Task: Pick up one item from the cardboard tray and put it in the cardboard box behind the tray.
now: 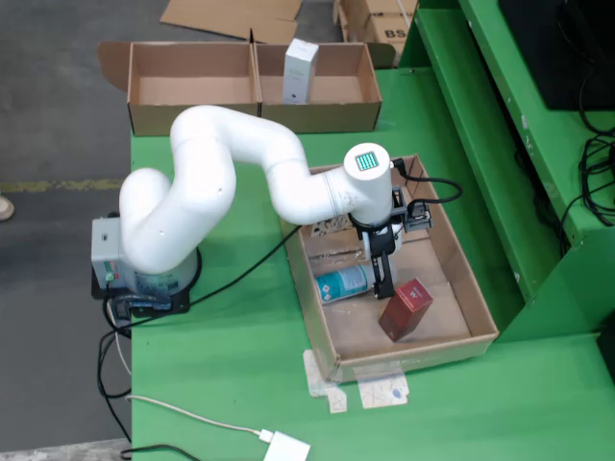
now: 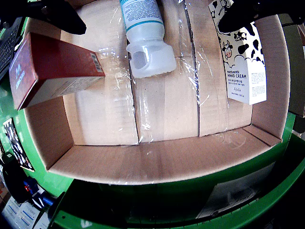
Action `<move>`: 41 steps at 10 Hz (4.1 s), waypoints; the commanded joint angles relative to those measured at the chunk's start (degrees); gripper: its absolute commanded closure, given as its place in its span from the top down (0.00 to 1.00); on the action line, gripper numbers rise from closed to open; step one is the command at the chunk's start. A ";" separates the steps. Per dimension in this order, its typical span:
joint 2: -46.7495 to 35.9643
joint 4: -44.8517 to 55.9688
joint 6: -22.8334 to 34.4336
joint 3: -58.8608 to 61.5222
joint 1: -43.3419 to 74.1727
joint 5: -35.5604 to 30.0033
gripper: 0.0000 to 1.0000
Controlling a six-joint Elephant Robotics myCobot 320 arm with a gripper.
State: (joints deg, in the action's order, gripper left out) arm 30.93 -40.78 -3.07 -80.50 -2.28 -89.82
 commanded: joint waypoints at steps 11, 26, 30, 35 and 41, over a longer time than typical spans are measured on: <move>6.08 -4.76 -1.64 0.95 1.28 -0.05 1.00; 8.88 -11.07 -2.64 -2.76 1.17 -0.09 1.00; 10.99 -11.28 -3.12 -1.72 0.46 0.57 1.00; 10.99 -11.28 -3.12 -1.72 0.46 0.57 1.00; 10.99 -11.28 -3.12 -1.72 0.46 0.57 0.70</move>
State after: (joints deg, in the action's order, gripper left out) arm 43.15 -51.50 -5.97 -83.75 -1.84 -89.47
